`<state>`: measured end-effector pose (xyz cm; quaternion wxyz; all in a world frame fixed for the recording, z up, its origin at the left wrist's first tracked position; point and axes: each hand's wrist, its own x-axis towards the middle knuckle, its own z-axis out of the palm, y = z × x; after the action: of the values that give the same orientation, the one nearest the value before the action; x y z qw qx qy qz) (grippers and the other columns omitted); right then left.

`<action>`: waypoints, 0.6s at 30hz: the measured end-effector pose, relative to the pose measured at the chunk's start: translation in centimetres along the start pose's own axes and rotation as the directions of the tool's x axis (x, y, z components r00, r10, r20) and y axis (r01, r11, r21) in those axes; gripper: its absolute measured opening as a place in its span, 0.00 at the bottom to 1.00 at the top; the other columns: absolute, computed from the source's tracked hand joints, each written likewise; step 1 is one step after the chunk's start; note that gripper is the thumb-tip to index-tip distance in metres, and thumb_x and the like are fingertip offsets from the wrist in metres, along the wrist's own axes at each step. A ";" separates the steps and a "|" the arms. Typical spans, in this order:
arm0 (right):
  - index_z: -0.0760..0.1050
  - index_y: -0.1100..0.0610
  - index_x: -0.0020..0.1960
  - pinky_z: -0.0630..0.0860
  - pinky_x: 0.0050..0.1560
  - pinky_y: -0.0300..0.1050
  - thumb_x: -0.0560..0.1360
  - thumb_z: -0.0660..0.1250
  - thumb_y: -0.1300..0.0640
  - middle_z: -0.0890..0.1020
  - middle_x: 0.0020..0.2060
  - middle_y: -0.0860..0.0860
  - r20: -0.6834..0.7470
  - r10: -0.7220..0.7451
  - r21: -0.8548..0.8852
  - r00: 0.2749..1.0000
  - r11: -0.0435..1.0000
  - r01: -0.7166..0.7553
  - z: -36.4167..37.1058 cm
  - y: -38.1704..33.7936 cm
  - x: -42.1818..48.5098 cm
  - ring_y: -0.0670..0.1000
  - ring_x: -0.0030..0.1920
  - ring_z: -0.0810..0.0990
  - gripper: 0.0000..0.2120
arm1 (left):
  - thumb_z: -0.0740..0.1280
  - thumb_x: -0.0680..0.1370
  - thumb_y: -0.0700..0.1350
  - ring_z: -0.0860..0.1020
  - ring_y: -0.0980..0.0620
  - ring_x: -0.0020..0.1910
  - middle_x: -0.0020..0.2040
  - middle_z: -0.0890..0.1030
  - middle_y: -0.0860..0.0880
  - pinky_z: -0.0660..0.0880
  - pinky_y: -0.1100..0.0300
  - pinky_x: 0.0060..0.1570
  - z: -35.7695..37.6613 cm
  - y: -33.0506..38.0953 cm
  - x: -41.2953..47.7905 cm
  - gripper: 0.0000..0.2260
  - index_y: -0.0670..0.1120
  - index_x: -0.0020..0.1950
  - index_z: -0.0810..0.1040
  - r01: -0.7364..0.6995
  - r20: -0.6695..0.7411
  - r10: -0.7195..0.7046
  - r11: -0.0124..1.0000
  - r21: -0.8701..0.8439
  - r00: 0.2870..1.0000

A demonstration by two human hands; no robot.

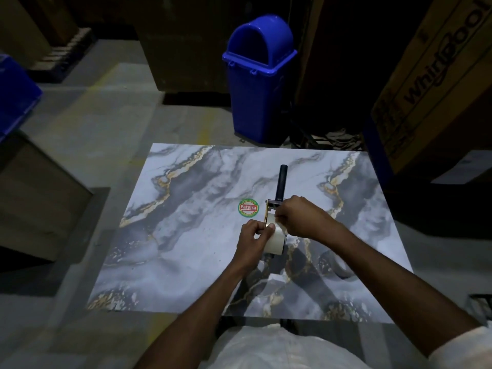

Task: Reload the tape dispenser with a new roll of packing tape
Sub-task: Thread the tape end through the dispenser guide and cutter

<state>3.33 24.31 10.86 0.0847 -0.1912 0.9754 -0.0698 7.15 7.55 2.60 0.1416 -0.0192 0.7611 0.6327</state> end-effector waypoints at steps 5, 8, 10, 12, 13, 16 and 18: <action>0.79 0.62 0.43 0.71 0.38 0.46 0.72 0.68 0.66 0.82 0.43 0.59 -0.036 -0.059 -0.068 0.998 0.996 0.057 0.1 -1.1 -0.6 0.60 0.42 0.81 0.02 | 0.68 0.82 0.49 0.74 0.59 0.46 0.50 0.76 0.46 0.72 0.62 0.48 0.4 0.2 -0.1 0.08 0.48 0.44 0.75 0.019 -0.043 -0.019 1.000 0.008 0.999; 0.78 0.61 0.40 0.71 0.37 0.45 0.74 0.66 0.63 0.82 0.40 0.58 -0.071 -0.038 0.003 0.997 0.999 0.038 0.2 -1.0 -0.6 0.59 0.39 0.81 0.04 | 0.68 0.82 0.49 0.74 0.56 0.45 0.50 0.76 0.46 0.71 0.62 0.46 0.7 -0.2 -0.1 0.08 0.49 0.45 0.74 0.022 -0.066 -0.021 0.999 0.024 0.998; 0.78 0.61 0.41 0.76 0.39 0.47 0.76 0.63 0.60 0.83 0.41 0.57 -0.081 0.025 0.094 0.996 0.995 -0.018 0.3 -0.9 -0.5 0.58 0.39 0.81 0.07 | 0.68 0.82 0.50 0.74 0.56 0.44 0.50 0.77 0.46 0.70 0.61 0.46 0.8 -0.4 -0.3 0.08 0.49 0.45 0.73 0.028 -0.077 -0.026 0.999 0.035 0.997; 0.79 0.60 0.43 0.78 0.41 0.52 0.77 0.62 0.57 0.83 0.41 0.56 -0.061 0.075 0.152 0.995 0.986 -0.065 0.4 -0.6 -0.3 0.58 0.40 0.81 0.10 | 0.68 0.82 0.49 0.73 0.57 0.43 0.49 0.77 0.46 0.71 0.60 0.46 0.8 -0.7 -0.5 0.09 0.49 0.44 0.73 0.023 -0.069 -0.021 0.999 0.030 0.997; 0.79 0.60 0.43 0.78 0.42 0.53 0.78 0.61 0.56 0.84 0.41 0.56 -0.050 0.094 0.169 0.994 0.982 -0.084 0.3 -0.5 -0.2 0.58 0.40 0.81 0.11 | 0.68 0.82 0.49 0.73 0.57 0.43 0.48 0.76 0.46 0.72 0.59 0.46 0.8 -0.9 -0.7 0.09 0.49 0.44 0.72 0.012 -0.064 -0.011 1.000 0.026 0.998; 0.78 0.60 0.45 0.78 0.43 0.53 0.81 0.62 0.56 0.84 0.42 0.55 -0.016 0.137 0.241 0.990 0.962 -0.130 -0.4 -0.4 0.1 0.56 0.42 0.80 0.11 | 0.69 0.81 0.48 0.75 0.54 0.45 0.48 0.76 0.46 0.78 0.55 0.47 0.6 -1.5 -1.1 0.08 0.49 0.45 0.72 -0.002 -0.037 0.002 1.000 -0.004 0.999; 0.78 0.60 0.46 0.78 0.44 0.54 0.81 0.62 0.56 0.83 0.42 0.55 0.001 0.144 0.280 0.990 0.950 -0.138 -0.7 -0.5 0.2 0.55 0.42 0.80 0.10 | 0.71 0.79 0.47 0.76 0.56 0.45 0.48 0.76 0.47 0.81 0.59 0.45 0.3 -1.8 -1.3 0.08 0.47 0.47 0.73 0.003 -0.027 -0.004 0.999 -0.035 1.000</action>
<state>3.21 23.86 11.62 0.1063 -0.1065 0.9677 -0.2024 8.80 7.26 1.09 0.1322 -0.0315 0.7517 0.6453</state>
